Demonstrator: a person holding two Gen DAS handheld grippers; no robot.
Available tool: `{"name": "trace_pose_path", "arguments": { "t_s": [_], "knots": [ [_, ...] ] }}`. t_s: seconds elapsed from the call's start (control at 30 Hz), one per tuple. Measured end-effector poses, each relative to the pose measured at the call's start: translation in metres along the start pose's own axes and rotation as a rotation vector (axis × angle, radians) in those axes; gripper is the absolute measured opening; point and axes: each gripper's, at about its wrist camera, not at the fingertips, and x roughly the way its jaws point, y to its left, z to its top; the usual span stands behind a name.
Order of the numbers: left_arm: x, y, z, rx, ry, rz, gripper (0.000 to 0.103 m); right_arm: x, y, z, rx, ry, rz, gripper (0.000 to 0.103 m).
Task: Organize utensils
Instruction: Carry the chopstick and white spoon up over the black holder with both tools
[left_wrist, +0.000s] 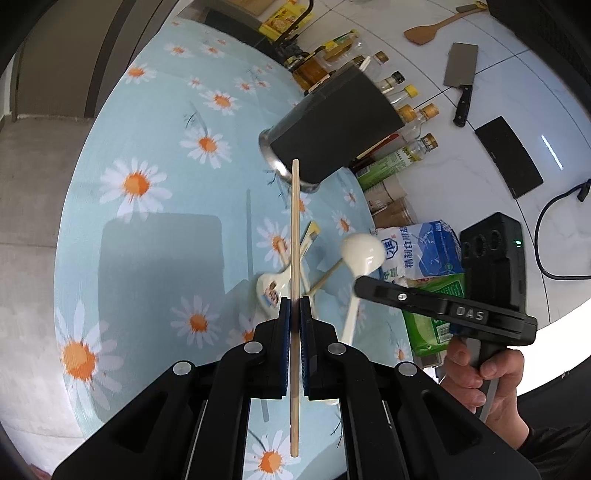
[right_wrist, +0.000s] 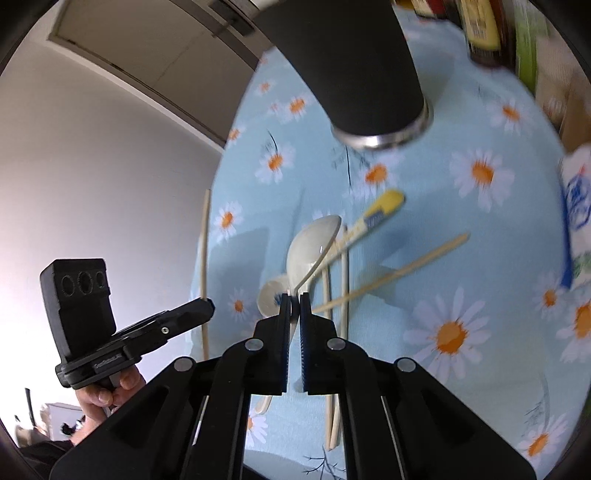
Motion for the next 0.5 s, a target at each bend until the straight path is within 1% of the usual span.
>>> {"name": "trace_pose_path", "arguments": {
  "t_s": [0.1,0.23,0.37,0.5],
  "knots": [
    [-0.002,-0.009,0.010,0.034,-0.028,-0.004,0.004,-0.017,0.006,0.006,-0.040,-0.064,-0.006,0.006],
    [-0.008,-0.026,0.026,0.107,-0.100,-0.021,0.004,-0.039,0.016,0.014,-0.091,-0.170,-0.017,0.006],
    [-0.015,-0.040,0.043,0.162,-0.160,-0.030,0.004,-0.053,0.023,0.026,-0.125,-0.247,-0.029,0.006],
    [-0.026,-0.062,0.066,0.247,-0.250,-0.051,0.004,-0.072,0.032,0.041,-0.174,-0.330,-0.047,0.006]
  ]
}}
